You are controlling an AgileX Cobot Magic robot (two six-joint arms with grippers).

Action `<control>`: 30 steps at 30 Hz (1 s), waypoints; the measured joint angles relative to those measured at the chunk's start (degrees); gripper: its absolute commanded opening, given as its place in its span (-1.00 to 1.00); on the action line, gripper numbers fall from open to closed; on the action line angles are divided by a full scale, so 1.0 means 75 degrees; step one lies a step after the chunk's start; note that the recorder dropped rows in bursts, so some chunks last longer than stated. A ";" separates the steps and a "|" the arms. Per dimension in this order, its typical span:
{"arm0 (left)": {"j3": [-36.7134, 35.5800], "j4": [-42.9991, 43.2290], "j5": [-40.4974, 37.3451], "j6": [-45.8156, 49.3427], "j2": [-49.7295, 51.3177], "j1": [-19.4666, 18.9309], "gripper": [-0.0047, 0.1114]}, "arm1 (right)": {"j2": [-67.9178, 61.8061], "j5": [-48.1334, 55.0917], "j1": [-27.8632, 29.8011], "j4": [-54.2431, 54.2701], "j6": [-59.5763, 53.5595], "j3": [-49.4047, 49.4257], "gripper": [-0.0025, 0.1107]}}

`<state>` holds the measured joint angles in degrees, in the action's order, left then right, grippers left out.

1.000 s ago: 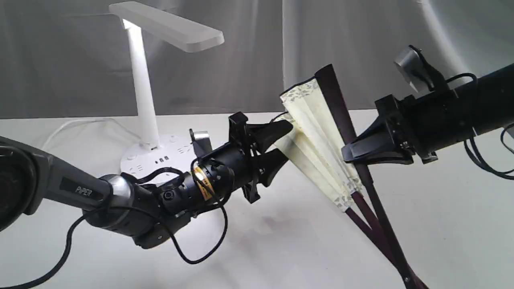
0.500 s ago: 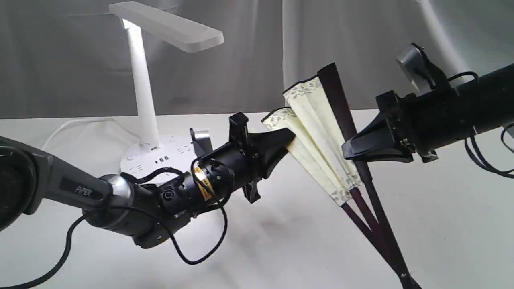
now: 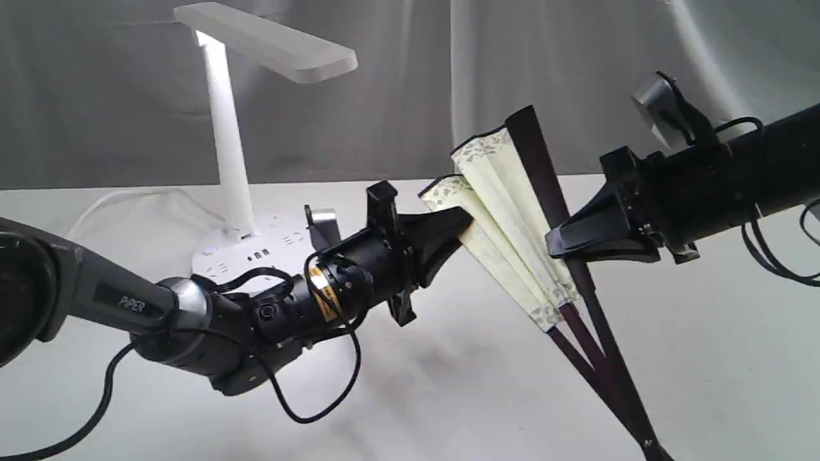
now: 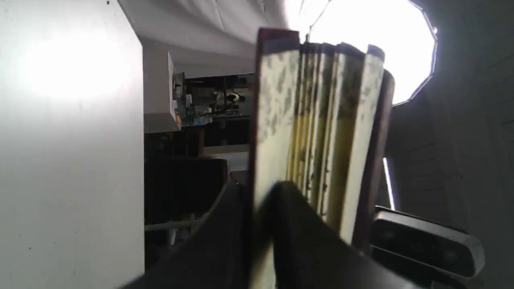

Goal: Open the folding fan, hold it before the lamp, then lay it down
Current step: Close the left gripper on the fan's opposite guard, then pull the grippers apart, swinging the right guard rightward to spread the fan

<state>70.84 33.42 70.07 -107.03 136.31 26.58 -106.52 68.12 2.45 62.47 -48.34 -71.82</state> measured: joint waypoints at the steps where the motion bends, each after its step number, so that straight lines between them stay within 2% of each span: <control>1: 0.0000 0.0016 0.0000 -0.0023 0.0000 0.0000 -0.92 | 0.0000 0.0014 0.0000 -0.0015 0.0013 0.0007 -0.96; 8: 0.0000 0.0062 -0.0014 -0.0121 0.0000 0.0000 -0.92 | 0.0000 0.0010 0.0000 -0.0015 0.0013 0.0007 -0.93; 15: 0.0000 0.0195 -0.0014 -0.0375 0.0000 0.0000 -0.92 | 0.0000 -0.0034 0.0000 -0.0061 0.0013 0.0007 -0.53; 19: 0.0000 0.0347 0.0001 -0.0510 0.0000 0.0000 -0.92 | 0.0000 -0.0252 0.0000 -0.0061 0.0013 0.0007 -0.38; 24: 0.0016 0.0520 0.0001 -0.0529 0.0000 0.0000 -0.92 | 0.0000 -0.0539 0.0000 0.0014 0.0013 0.0007 -0.35; 30: 0.0209 0.0921 -0.0013 -0.0648 0.0000 0.0000 -0.92 | -0.0482 -0.0590 0.0000 0.0884 0.0013 0.0007 -0.35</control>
<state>72.41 40.33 69.97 -111.89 136.31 26.58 -110.14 63.70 2.45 69.10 -48.25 -71.77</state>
